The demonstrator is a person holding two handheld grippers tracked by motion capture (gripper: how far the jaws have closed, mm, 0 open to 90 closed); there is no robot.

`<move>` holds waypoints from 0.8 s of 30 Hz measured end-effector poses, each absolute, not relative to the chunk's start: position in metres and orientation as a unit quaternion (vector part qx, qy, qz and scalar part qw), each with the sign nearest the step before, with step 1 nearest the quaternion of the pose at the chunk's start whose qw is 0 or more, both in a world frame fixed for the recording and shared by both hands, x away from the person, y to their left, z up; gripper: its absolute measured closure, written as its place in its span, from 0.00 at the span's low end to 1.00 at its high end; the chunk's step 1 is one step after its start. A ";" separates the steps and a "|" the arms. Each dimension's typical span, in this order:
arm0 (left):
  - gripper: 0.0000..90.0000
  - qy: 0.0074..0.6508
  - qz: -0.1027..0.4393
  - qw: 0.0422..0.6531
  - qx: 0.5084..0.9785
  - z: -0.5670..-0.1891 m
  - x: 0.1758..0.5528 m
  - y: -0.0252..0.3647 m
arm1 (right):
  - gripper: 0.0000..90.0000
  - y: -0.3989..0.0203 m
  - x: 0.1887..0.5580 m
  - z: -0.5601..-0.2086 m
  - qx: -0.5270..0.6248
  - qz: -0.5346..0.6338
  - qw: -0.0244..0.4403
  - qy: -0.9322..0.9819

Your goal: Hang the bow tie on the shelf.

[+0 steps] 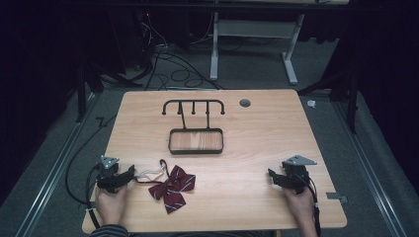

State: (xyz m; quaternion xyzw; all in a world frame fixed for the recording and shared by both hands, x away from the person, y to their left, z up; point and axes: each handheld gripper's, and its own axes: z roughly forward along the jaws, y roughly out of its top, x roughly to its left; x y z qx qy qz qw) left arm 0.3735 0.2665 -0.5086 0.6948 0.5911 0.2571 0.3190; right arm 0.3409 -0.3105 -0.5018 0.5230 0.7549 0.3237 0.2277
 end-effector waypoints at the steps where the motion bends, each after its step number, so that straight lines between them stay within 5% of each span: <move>1: 0.41 0.591 0.257 0.319 0.695 -0.509 0.374 0.266 | 0.40 -0.311 0.341 -0.502 0.523 0.324 0.228 0.755; 24: 0.44 0.598 0.256 0.322 0.688 -0.508 0.373 0.267 | 0.39 -0.311 0.341 -0.502 0.522 0.323 0.227 0.756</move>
